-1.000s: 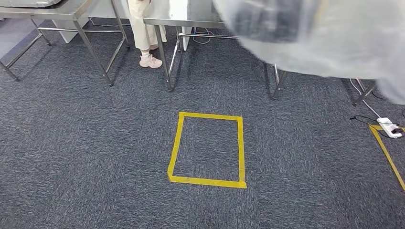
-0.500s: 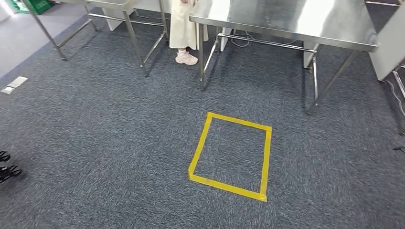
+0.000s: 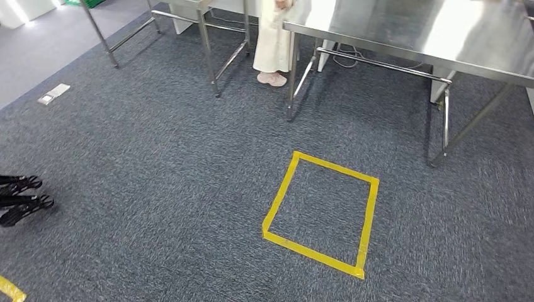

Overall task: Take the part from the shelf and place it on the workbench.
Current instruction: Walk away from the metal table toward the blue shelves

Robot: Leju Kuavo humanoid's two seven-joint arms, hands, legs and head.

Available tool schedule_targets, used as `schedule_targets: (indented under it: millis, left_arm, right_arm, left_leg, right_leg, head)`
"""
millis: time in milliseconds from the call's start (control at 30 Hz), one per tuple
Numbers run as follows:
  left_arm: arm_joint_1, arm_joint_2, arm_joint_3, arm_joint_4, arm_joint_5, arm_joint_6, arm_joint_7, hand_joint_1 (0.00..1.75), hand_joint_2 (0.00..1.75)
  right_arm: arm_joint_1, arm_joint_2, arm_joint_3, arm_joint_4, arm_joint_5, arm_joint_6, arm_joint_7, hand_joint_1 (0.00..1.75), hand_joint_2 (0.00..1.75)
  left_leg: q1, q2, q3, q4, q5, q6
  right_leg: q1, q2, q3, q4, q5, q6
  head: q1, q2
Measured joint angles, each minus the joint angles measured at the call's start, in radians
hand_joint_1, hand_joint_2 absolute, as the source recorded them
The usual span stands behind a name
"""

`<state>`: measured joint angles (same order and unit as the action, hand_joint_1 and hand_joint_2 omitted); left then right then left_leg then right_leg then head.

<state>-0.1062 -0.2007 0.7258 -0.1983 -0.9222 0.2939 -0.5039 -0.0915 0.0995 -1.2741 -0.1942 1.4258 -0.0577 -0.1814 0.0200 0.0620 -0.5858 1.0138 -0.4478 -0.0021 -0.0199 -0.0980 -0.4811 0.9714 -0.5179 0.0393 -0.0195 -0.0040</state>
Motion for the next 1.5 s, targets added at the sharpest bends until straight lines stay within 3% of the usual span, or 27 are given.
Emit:
schedule_targets:
  millis: [67, 133, 200, 233, 267, 300, 333, 367, 400, 467, 533, 567, 600, 633, 700, 767, 800, 833, 933, 1000, 1133, 1200, 1300, 1500]
  left_arm:
    - [0.001, 0.002, 0.004, 0.000, 0.003, -0.003, -0.003, 0.00, 1.75]
    - [0.002, 0.003, 0.006, 0.000, 0.006, -0.005, -0.005, 0.00, 1.75]
    - [0.000, 0.003, 0.006, 0.000, 0.008, -0.006, -0.006, 0.00, 1.75]
    - [0.000, 0.003, 0.006, 0.000, 0.008, -0.007, -0.006, 0.00, 1.75]
    - [0.000, 0.003, 0.007, 0.000, 0.009, -0.007, -0.006, 0.00, 1.31]
    - [0.001, 0.003, 0.007, 0.000, 0.009, -0.007, -0.007, 0.00, 0.87]
    - [0.002, 0.003, 0.008, 0.000, 0.011, -0.008, -0.008, 0.00, 0.44]
    - [0.002, 0.003, 0.010, 0.000, 0.016, -0.009, -0.012, 0.00, 0.00]
    - [0.003, 0.003, 0.014, 0.000, 0.024, -0.010, -0.022, 0.00, 0.00]
    - [0.005, 0.003, 0.027, 0.000, 0.046, -0.004, -0.065, 0.00, 0.00]
    - [0.011, 0.005, 0.042, 0.000, 0.063, 0.013, -0.118, 0.00, 0.87]
    - [0.015, 0.007, 0.048, 0.000, 0.068, 0.020, -0.137, 0.00, 1.31]
    - [0.018, 0.009, 0.053, 0.000, 0.071, 0.025, -0.148, 0.00, 1.75]
    - [0.019, 0.011, 0.057, 0.000, 0.072, 0.028, -0.154, 0.00, 1.75]
    - [0.019, 0.013, 0.061, 0.000, 0.067, 0.035, -0.155, 0.00, 1.75]
    - [0.018, 0.014, 0.062, 0.000, 0.062, 0.036, -0.154, 0.00, 1.75]
    - [0.018, 0.014, 0.062, 0.000, 0.061, 0.031, -0.156, 0.00, 1.75]
    - [0.019, 0.015, 0.062, 0.000, 0.061, 0.026, -0.158, 0.00, 1.75]
    - [0.019, 0.017, 0.062, 0.000, 0.060, 0.012, -0.163, 0.00, 1.75]
    - [0.017, 0.017, 0.062, 0.000, 0.060, 0.009, -0.164, 0.00, 1.75]
    - [0.017, 0.017, 0.063, 0.000, 0.060, 0.024, -0.161, 0.00, 1.75]
    - [0.018, 0.017, 0.066, 0.000, 0.061, 0.030, -0.159, 0.00, 1.75]
    - [0.018, 0.015, 0.068, 0.000, 0.060, 0.027, -0.151, 0.00, 1.75]
    - [0.018, 0.018, 0.069, 0.000, 0.048, 0.024, -0.131, 0.00, 1.75]
  right_arm:
    - [-0.003, 0.002, 0.004, 0.000, 0.001, -0.001, -0.001, 0.00, 0.00]
    - [-0.003, 0.003, 0.007, 0.000, 0.001, -0.002, -0.002, 0.00, 0.00]
    - [0.000, 0.005, 0.008, 0.000, 0.002, -0.002, -0.002, 0.00, 0.00]
    - [0.002, 0.006, 0.008, 0.000, 0.002, -0.002, -0.002, 0.00, 0.00]
    - [0.004, 0.006, 0.008, 0.000, 0.002, -0.002, -0.002, 0.00, 0.00]
    - [0.005, 0.006, 0.008, 0.000, 0.002, -0.003, -0.002, 0.00, 0.00]
    - [0.006, 0.006, 0.008, 0.000, 0.002, -0.003, -0.002, 0.00, 0.00]
    - [0.006, 0.006, 0.009, 0.000, 0.002, -0.005, -0.003, 0.00, 0.00]
    - [0.006, 0.006, 0.010, 0.000, 0.004, -0.007, -0.004, 0.00, 0.00]
    - [0.004, 0.008, 0.013, 0.000, 0.008, -0.013, -0.007, 0.00, 0.00]
    - [0.001, 0.012, 0.018, 0.000, 0.015, -0.016, -0.005, 0.00, 0.00]
    - [-0.001, 0.016, 0.021, 0.000, 0.018, -0.017, -0.003, 0.00, 0.00]
    - [-0.002, 0.020, 0.025, 0.000, 0.020, -0.017, 0.000, 0.00, 0.00]
    - [-0.003, 0.023, 0.028, 0.000, 0.022, -0.018, 0.002, 0.00, 0.00]
    - [-0.003, 0.027, 0.031, 0.000, 0.023, -0.019, 0.006, 0.00, 0.00]
    - [-0.001, 0.028, 0.031, 0.000, 0.023, -0.019, 0.008, 0.00, 0.00]
    - [0.000, 0.028, 0.031, 0.000, 0.023, -0.020, 0.008, 0.00, 0.00]
    - [-0.001, 0.028, 0.032, 0.000, 0.023, -0.020, 0.006, 0.00, 0.00]
    - [-0.005, 0.029, 0.036, 0.000, 0.023, -0.020, 0.002, 0.00, 0.00]
    - [-0.006, 0.029, 0.038, 0.000, 0.023, -0.020, 0.000, 0.00, 0.00]
    - [-0.005, 0.027, 0.039, 0.000, 0.023, -0.020, -0.005, 0.00, 0.00]
    - [-0.005, 0.027, 0.040, 0.000, 0.023, -0.020, -0.009, 0.00, 0.00]
    - [-0.006, 0.027, 0.041, 0.000, 0.023, -0.020, -0.012, 0.00, 0.00]
    - [-0.007, 0.026, 0.047, 0.000, 0.026, -0.020, -0.009, 0.00, 0.00]
  left_leg:
    - [-0.006, -0.024, 0.001, -0.006, 0.002, 0.020]
    - [-0.007, -0.046, 0.006, -0.016, 0.009, 0.040]
    - [-0.008, -0.068, 0.006, -0.019, 0.012, 0.052]
    - [-0.010, -0.082, 0.006, -0.019, 0.011, 0.055]
    - [-0.012, -0.096, 0.006, -0.019, 0.011, 0.056]
    - [-0.015, -0.111, 0.007, -0.018, 0.010, 0.056]
    - [-0.016, -0.126, 0.009, -0.018, 0.010, 0.056]
    - [-0.018, -0.141, 0.011, -0.017, 0.010, 0.056]
    - [-0.018, -0.154, 0.011, -0.016, 0.010, 0.055]
    - [-0.021, -0.177, 0.008, -0.013, 0.008, 0.049]
    - [-0.022, -0.193, 0.003, -0.012, 0.008, 0.038]
    - [-0.020, -0.198, 0.001, -0.011, 0.008, 0.033]
    - [-0.020, -0.186, -0.003, -0.002, 0.002, 0.028]
    - [-0.019, -0.163, -0.014, 0.022, -0.016, 0.023]
    - [-0.016, -0.099, -0.065, 0.128, -0.076, 0.011]
    - [-0.009, -0.072, -0.129, 0.248, -0.124, 0.001]
    - [-0.004, -0.067, -0.142, 0.268, -0.122, -0.004]
    - [0.000, -0.063, -0.132, 0.247, -0.101, -0.007]
    - [0.007, -0.046, -0.024, 0.053, -0.018, -0.006]
    - [0.003, -0.043, 0.012, -0.007, -0.006, 0.002]
    - [-0.010, -0.048, 0.026, -0.032, 0.006, 0.018]
    - [-0.012, -0.048, 0.045, -0.066, 0.019, 0.028]
    - [-0.015, -0.048, 0.071, -0.106, 0.035, 0.034]
    - [-0.030, -0.052, 0.071, -0.109, 0.030, 0.049]
  right_leg:
    - [0.001, -0.007, 0.012, -0.002, -0.005, 0.015]
    - [-0.003, 0.032, -0.002, 0.041, -0.033, 0.018]
    - [-0.005, 0.080, -0.067, 0.173, -0.091, 0.010]
    - [-0.004, 0.089, -0.107, 0.247, -0.116, 0.009]
    - [-0.003, 0.093, -0.138, 0.298, -0.128, 0.012]
    - [-0.001, 0.095, -0.152, 0.310, -0.120, 0.018]
    - [0.000, 0.098, -0.142, 0.273, -0.094, 0.026]
    - [0.001, 0.109, -0.117, 0.204, -0.057, 0.032]
    - [0.000, 0.129, -0.088, 0.128, -0.022, 0.034]
    - [0.004, 0.158, -0.052, 0.029, 0.020, 0.020]
    - [0.010, 0.152, -0.046, 0.016, 0.027, -0.003]
    - [0.005, 0.143, -0.042, 0.015, 0.029, -0.011]
    - [0.001, 0.134, -0.038, 0.011, 0.032, -0.018]
    - [-0.003, 0.123, -0.034, 0.007, 0.034, -0.027]
    - [-0.002, 0.098, -0.029, 0.003, 0.033, -0.041]
    - [0.001, 0.072, -0.027, 0.003, 0.030, -0.047]
    - [0.001, 0.063, -0.027, 0.003, 0.029, -0.047]
    - [0.001, 0.056, -0.026, 0.004, 0.027, -0.046]
    - [0.003, 0.045, -0.023, 0.007, 0.020, -0.033]
    - [0.013, 0.043, -0.024, 0.009, 0.012, -0.025]
    - [0.019, 0.044, -0.009, -0.020, 0.022, -0.010]
    - [0.018, 0.044, 0.015, -0.062, 0.038, 0.000]
    - [0.015, 0.044, 0.052, -0.115, 0.062, 0.006]
    - [0.003, 0.039, 0.061, -0.123, 0.065, 0.021]
  head:
    - [0.007, 0.000]
    - [0.011, 0.000]
    - [0.019, 0.000]
    - [0.024, 0.000]
    - [0.027, 0.000]
    - [0.029, 0.000]
    - [0.030, 0.000]
    - [0.031, 0.000]
    - [0.033, 0.000]
    - [0.037, 0.000]
    - [0.036, 0.000]
    - [0.035, 0.000]
    - [0.032, 0.000]
    - [0.026, 0.000]
    - [0.014, 0.000]
    - [0.009, 0.000]
    - [0.009, 0.000]
    - [0.008, 0.000]
    - [0.006, 0.000]
    - [0.010, 0.000]
    - [0.016, 0.000]
    - [0.017, 0.000]
    - [0.019, 0.000]
    - [0.019, 0.000]
